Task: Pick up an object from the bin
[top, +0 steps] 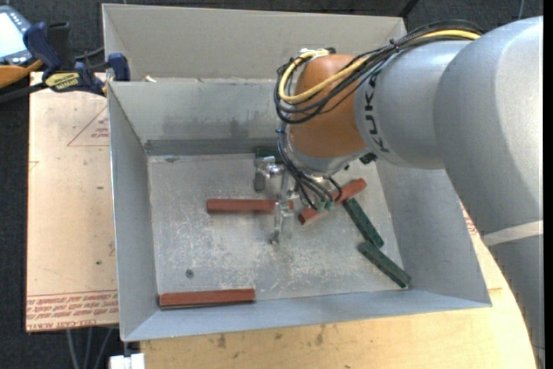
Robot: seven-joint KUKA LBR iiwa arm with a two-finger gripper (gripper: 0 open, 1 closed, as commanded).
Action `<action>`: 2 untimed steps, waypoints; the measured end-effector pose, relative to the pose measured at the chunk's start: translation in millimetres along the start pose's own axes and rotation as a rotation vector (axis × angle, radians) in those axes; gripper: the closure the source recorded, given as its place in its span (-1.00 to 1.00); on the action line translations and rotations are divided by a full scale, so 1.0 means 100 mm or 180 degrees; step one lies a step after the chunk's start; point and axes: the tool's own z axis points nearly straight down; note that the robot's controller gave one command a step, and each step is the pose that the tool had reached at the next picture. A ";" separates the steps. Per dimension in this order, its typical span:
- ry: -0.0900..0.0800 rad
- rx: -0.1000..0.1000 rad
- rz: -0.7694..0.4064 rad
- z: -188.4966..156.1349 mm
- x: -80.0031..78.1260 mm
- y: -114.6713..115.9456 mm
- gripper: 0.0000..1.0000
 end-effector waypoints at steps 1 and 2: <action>-0.0004 0.0001 -0.0001 -0.01 0.00 0.00 1.00; -0.0029 0.0002 0.0012 -0.93 0.10 -0.02 1.00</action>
Offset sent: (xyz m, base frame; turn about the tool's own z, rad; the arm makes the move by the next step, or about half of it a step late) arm 0.0000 0.0000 0.0000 0.0000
